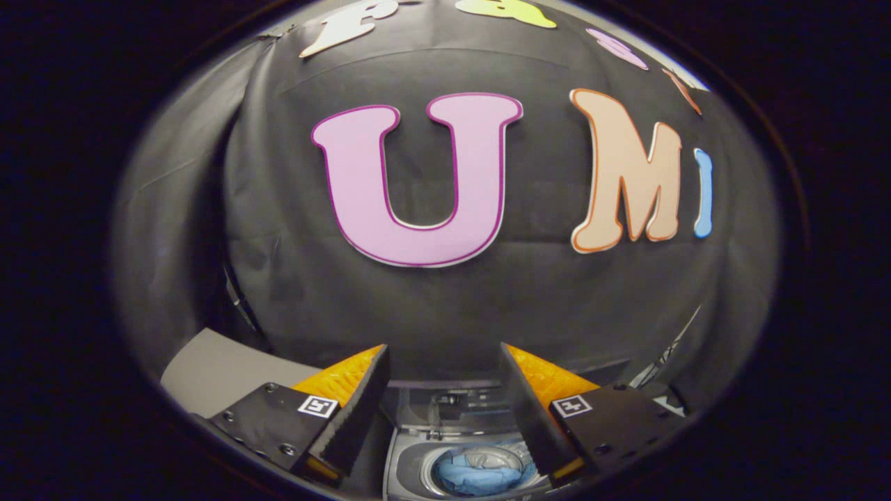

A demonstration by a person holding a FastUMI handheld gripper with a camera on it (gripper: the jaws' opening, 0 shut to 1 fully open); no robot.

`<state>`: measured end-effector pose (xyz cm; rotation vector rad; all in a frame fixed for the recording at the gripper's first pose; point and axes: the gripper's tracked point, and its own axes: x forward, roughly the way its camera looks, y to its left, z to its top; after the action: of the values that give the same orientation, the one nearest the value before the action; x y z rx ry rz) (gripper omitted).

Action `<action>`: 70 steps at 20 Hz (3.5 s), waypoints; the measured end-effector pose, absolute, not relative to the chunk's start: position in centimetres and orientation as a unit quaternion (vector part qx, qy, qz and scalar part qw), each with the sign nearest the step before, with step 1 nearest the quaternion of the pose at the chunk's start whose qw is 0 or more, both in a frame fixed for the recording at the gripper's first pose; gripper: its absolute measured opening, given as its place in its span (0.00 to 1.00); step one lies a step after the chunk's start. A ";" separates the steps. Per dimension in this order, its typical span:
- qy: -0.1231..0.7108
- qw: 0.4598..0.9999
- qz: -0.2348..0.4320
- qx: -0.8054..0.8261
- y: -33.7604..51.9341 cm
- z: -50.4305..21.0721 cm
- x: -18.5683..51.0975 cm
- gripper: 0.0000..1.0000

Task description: Put the clothes into the washing machine and then close the washing machine lid.

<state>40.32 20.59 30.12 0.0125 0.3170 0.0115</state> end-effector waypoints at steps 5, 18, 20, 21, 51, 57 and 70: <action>0.182 0.983 -0.012 -0.015 20.2 26.4 45.4 0.96; 0.243 0.970 -0.022 -0.022 17.9 18.8 45.0 0.97; 0.237 0.971 -0.017 -0.026 17.9 19.0 44.2 0.98; 0.232 0.972 -0.015 -0.029 17.9 19.1 43.6 0.98; 0.175 0.984 0.024 0.001 16.2 17.5 25.6 0.98; 0.147 0.989 0.025 0.000 14.4 17.4 24.5 0.98; 0.022 1.000 0.001 0.005 7.4 17.3 21.8 0.98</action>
<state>21.76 7.41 17.32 0.0104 0.0448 0.0011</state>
